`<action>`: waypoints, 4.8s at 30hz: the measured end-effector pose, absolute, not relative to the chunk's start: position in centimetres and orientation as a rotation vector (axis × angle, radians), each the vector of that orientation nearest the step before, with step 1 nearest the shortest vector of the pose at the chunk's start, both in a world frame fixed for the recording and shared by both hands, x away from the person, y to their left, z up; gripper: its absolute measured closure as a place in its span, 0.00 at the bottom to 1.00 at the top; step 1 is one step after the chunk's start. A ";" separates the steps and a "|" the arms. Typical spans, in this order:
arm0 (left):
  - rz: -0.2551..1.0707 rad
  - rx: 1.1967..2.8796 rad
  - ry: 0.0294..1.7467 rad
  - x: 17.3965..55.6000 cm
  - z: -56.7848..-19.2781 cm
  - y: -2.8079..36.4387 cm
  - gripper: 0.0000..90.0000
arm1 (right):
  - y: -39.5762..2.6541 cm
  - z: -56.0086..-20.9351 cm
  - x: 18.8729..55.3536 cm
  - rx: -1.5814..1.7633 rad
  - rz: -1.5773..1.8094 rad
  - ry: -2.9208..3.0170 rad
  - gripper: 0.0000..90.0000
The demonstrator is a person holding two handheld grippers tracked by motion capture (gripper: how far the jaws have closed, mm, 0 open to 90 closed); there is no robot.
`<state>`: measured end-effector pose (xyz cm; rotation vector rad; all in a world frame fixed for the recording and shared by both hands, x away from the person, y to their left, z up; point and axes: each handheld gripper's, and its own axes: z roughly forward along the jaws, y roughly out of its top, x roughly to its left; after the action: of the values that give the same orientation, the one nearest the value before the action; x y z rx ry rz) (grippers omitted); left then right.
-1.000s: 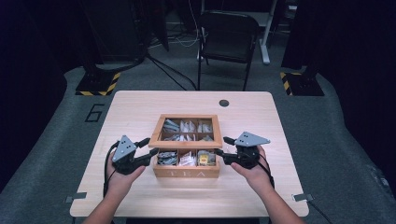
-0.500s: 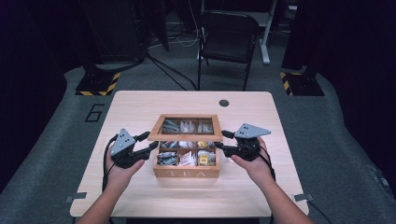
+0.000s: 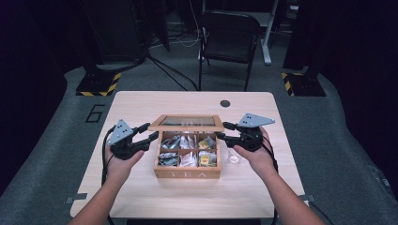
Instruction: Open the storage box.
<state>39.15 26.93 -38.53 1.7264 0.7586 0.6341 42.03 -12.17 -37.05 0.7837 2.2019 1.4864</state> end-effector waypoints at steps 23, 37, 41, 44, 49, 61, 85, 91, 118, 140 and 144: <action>0.639 1.690 0.775 41.7 -36.9 26.8 0.59 | -11.4 -35.8 45.1 0.828 1.470 2.148 0.55; 0.653 1.678 0.835 43.9 -37.7 26.1 0.55 | -11.2 -34.8 46.3 0.835 1.472 2.137 0.58; 0.668 1.693 0.844 44.5 -37.8 25.8 0.55 | -11.2 -34.7 46.5 0.835 1.471 2.137 0.58; 0.671 1.687 0.849 44.8 -37.8 25.8 0.56 | -11.1 -34.6 46.6 0.843 1.475 2.136 0.58; 0.671 1.686 0.861 45.2 -38.0 26.0 0.62 | -11.2 -34.5 46.7 0.837 1.473 2.145 0.58; 0.674 1.730 0.847 45.7 -37.6 26.1 0.67 | -11.2 -34.6 47.0 0.855 1.499 2.128 0.56; 0.648 1.697 0.887 47.0 -36.8 26.1 0.67 | -10.0 -36.5 49.8 0.931 1.408 2.102 0.58; 0.648 1.681 0.897 47.5 -36.7 26.0 0.67 | -10.1 -36.5 50.3 0.927 1.407 2.093 0.61; 0.630 1.697 0.936 49.9 -38.5 25.9 0.65 | -10.3 -35.8 52.2 0.981 1.395 2.118 0.65; 0.638 1.714 0.954 51.2 -38.2 25.7 0.69 | -10.3 -35.8 53.0 1.006 1.410 2.116 0.66; 0.637 1.706 0.956 51.4 -38.3 25.7 0.69 | -10.4 -36.1 53.5 1.035 1.407 2.124 0.63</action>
<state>51.35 25.69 -38.26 1.7058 0.9561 0.6372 53.46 -10.36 -36.06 1.0352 2.1241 1.4072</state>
